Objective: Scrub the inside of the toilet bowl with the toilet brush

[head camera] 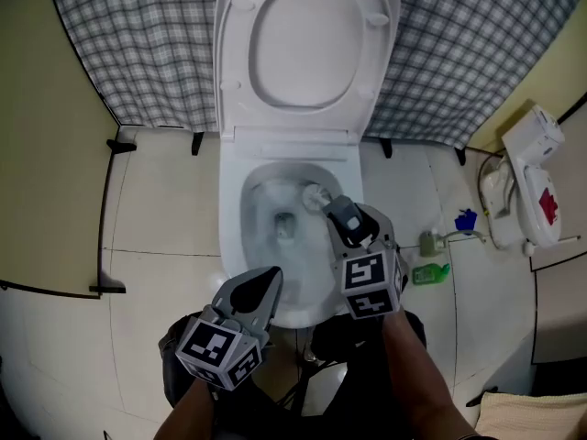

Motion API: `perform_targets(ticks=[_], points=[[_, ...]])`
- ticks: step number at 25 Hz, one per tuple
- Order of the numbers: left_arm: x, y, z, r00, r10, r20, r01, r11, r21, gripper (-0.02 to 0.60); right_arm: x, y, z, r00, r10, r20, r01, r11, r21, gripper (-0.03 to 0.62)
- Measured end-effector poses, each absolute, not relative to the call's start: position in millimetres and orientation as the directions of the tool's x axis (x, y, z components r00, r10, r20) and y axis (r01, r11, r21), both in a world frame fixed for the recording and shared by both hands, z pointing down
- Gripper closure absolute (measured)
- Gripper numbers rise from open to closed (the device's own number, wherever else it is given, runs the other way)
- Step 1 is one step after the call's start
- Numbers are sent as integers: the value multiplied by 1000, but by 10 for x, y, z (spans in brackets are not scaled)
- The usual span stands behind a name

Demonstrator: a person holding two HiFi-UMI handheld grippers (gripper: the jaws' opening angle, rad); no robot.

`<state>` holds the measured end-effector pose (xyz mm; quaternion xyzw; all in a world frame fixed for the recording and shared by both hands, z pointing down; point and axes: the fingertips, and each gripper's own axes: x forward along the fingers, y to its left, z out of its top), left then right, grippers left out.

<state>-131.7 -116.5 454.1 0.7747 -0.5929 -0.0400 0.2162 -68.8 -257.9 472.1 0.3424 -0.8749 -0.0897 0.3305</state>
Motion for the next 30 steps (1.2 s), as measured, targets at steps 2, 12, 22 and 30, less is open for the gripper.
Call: perform_targets(ticks=[2, 12, 22, 30], points=[[-1369, -1140, 4559, 279, -940, 196, -905, -189, 382, 572, -814, -2539, 4658, -581, -647, 495, -525, 762, 379, 391], [-1475, -1069, 4550, 244, -952, 187, -903, -153, 403, 572, -1680, -2064, 4680, -753, -517, 407, -383, 848, 367, 391], [-1562, -990, 4664, 242, -947, 212, -900, -137, 414, 572, -1603, -2367, 4737, -707, -620, 340, -456, 768, 450, 391], [-1548, -962, 4685, 245, -944, 219, -896, -135, 423, 572, -1093, -2431, 4741, -645, -686, 338, -563, 725, 396, 391]])
